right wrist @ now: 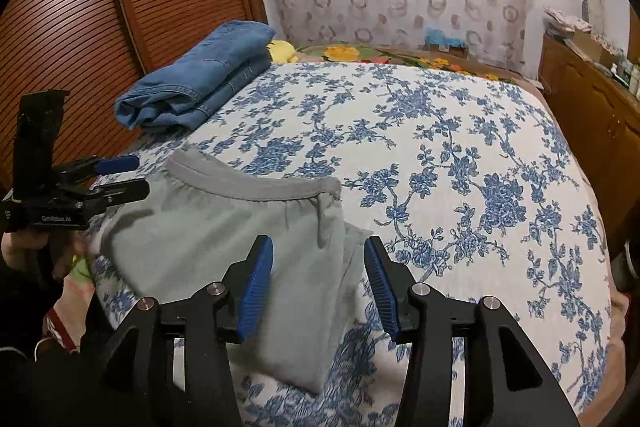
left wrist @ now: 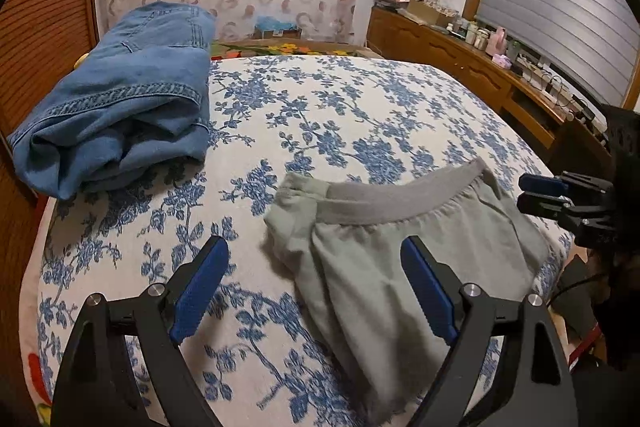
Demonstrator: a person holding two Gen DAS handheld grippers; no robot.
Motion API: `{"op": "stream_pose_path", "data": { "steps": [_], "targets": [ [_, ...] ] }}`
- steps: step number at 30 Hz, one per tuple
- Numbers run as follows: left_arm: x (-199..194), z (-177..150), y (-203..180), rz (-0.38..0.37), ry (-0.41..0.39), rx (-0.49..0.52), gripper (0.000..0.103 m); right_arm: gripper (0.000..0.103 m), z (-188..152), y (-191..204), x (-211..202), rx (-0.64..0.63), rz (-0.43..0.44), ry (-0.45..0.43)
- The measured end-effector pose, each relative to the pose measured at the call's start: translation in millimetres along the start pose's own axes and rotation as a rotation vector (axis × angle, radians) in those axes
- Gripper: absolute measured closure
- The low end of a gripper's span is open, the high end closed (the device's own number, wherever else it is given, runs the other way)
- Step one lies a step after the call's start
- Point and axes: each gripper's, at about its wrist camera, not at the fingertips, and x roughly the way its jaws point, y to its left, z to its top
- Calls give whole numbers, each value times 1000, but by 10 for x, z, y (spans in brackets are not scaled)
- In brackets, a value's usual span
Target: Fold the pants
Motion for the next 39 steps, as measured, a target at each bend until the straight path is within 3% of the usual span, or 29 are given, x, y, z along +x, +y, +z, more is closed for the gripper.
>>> {"op": "stream_pose_path", "data": {
  "steps": [15,39],
  "targets": [
    [196,125,104,31,10,-26,15,54,50,-58,354,28,-47,59],
    [415,208,129,21,57,-46,15,56,52,53,437,-16,-44,39]
  ]
}}
